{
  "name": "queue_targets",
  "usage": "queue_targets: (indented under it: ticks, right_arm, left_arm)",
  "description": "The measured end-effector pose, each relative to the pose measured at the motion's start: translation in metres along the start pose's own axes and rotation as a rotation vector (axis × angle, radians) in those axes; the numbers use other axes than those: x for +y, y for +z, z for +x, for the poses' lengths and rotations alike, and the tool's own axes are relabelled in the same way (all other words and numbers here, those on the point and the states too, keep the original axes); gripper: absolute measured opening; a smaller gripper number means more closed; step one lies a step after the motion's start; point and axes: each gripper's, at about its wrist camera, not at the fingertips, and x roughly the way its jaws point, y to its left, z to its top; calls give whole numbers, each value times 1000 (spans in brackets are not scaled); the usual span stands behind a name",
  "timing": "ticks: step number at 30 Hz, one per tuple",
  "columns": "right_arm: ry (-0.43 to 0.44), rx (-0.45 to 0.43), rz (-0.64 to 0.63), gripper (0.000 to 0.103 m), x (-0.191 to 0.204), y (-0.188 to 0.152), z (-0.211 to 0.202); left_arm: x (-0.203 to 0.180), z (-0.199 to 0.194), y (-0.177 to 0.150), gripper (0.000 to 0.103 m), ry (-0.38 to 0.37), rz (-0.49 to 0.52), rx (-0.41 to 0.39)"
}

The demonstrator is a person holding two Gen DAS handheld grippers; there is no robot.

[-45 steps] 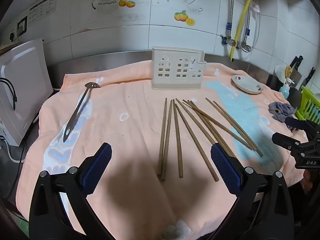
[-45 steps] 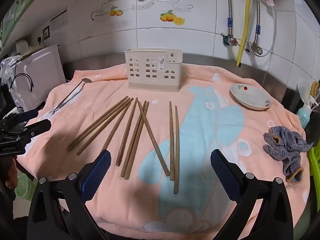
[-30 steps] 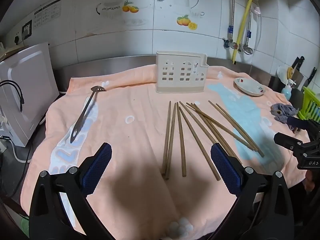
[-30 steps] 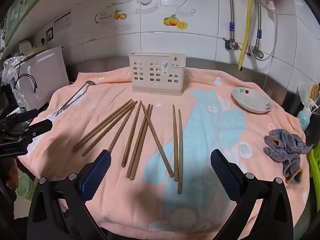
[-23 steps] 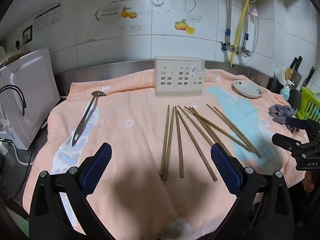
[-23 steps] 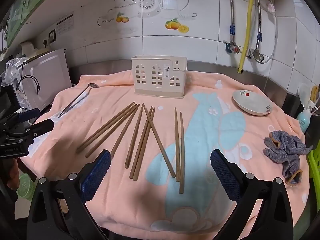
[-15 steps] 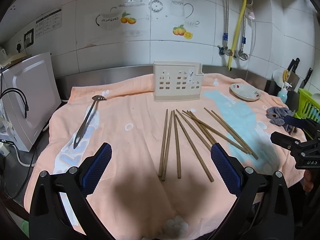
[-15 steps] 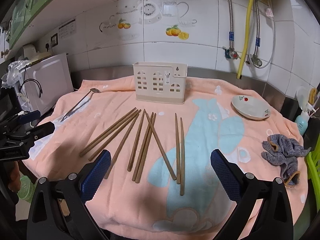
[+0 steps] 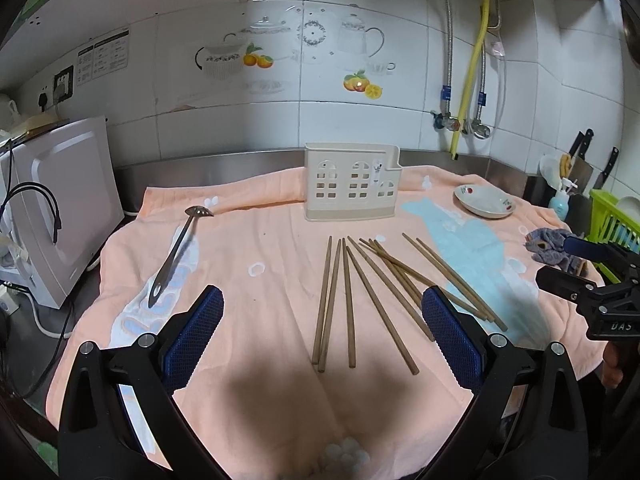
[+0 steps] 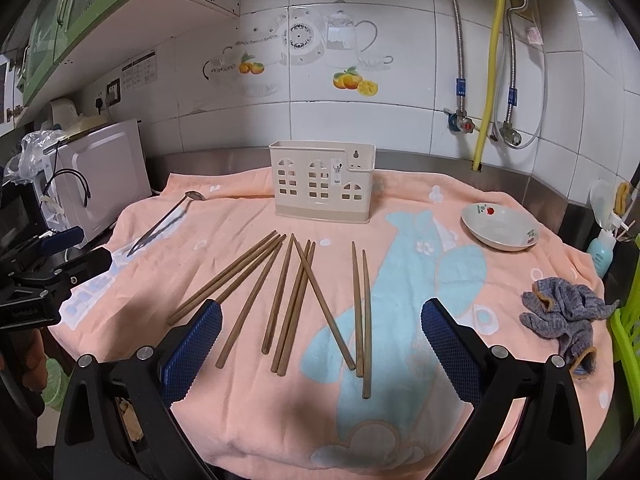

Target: Organize utensils

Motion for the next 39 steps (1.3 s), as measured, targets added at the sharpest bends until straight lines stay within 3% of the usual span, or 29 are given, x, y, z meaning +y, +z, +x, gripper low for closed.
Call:
queue_targets:
  ticks: [39]
  right_arm:
    - [3,-12,-8,97,8,0,-1]
  left_arm:
    - [0,-1,-1,98,-1,-12,3]
